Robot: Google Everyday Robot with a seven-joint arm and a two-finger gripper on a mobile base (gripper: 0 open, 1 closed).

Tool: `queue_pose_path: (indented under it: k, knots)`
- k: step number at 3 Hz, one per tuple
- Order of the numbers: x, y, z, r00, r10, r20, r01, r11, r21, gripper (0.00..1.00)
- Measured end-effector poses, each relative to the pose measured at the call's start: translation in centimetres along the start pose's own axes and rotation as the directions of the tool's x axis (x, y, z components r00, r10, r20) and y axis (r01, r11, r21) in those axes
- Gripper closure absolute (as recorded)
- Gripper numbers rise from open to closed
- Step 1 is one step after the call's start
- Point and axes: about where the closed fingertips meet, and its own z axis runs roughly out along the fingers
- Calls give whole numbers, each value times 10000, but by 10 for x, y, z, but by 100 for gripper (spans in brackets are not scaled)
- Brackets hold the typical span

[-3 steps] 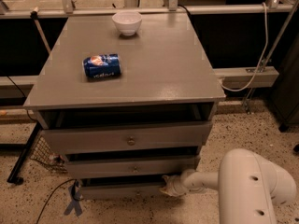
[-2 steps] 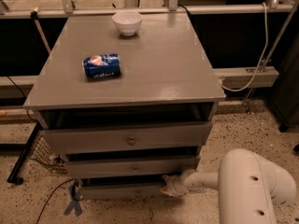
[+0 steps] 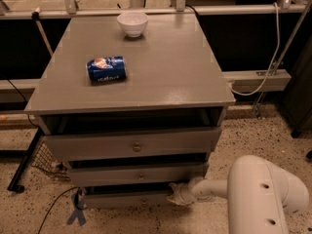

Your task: Open bottom drawer

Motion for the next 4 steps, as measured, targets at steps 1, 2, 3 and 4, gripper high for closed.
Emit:
queue_pose_path:
  k: [1,2,3,4]
  knots:
    - [0,0,0,10000,0,0,0,10000,0,83]
    - [0,0,0,10000,0,1,0,10000,-2,50]
    - [0,0,0,10000,0,1,0,10000,-3,21]
    - [-1,0,-1,10000,0,4,0,10000,-11,0]
